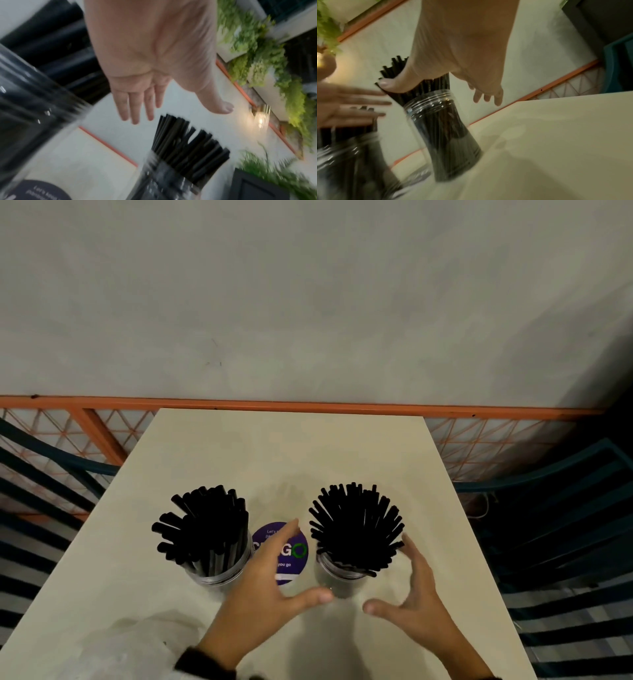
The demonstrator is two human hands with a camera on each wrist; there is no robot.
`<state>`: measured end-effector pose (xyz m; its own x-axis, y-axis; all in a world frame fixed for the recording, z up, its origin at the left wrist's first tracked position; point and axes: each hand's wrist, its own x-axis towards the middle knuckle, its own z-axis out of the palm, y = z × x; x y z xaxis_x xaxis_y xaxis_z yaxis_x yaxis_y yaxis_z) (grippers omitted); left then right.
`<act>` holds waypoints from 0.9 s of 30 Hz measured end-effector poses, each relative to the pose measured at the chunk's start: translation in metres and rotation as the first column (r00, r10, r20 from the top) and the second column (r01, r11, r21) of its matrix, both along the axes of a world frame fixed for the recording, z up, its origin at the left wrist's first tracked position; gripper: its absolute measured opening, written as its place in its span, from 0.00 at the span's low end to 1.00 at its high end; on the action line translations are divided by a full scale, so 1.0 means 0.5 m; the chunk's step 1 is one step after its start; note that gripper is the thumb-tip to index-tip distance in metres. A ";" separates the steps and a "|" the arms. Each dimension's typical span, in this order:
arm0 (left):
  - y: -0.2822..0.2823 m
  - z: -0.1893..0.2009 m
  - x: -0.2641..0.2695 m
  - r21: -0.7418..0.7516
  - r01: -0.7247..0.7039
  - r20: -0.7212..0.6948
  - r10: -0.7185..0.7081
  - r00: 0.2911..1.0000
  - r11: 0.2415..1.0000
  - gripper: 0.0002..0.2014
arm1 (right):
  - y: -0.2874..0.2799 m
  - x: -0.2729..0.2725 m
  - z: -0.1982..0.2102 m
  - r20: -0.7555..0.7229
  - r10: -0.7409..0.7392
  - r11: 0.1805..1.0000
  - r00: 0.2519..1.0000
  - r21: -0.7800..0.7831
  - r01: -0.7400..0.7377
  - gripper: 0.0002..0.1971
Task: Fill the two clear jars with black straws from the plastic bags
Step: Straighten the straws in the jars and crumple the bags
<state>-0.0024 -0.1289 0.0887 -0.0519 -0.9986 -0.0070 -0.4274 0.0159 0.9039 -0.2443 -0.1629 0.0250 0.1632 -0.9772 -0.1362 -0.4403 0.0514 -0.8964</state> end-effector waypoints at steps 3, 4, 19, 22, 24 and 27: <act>0.047 0.052 0.044 -0.293 -0.102 0.001 0.107 0.994 0.951 0.29 | 0.047 0.018 -0.010 -0.199 0.151 0.985 0.968 0.116 -0.129 0.56; 0.057 0.065 0.061 -0.388 -0.154 0.019 0.176 0.984 0.909 0.25 | 0.057 0.033 -0.011 -0.217 0.219 0.969 0.951 0.160 -0.187 0.48; -0.004 -0.039 0.238 0.025 -0.234 -0.192 0.235 0.953 0.972 0.74 | -0.013 0.394 0.082 0.022 0.299 0.948 0.954 -0.120 -0.295 0.57; -0.034 -0.030 0.246 -0.002 -0.119 -0.239 0.115 0.964 0.993 0.68 | -0.046 0.423 0.076 0.080 0.310 0.945 0.947 -0.131 -0.299 0.51; -0.046 -0.026 0.244 -0.014 -0.051 -0.237 0.046 0.970 0.999 0.58 | -0.059 0.435 0.066 0.081 0.319 0.944 0.944 -0.120 -0.309 0.47; -0.046 -0.024 0.238 -0.037 -0.036 -0.201 0.028 0.979 0.999 0.42 | -0.067 0.437 0.070 0.105 0.335 0.939 0.936 -0.126 -0.321 0.40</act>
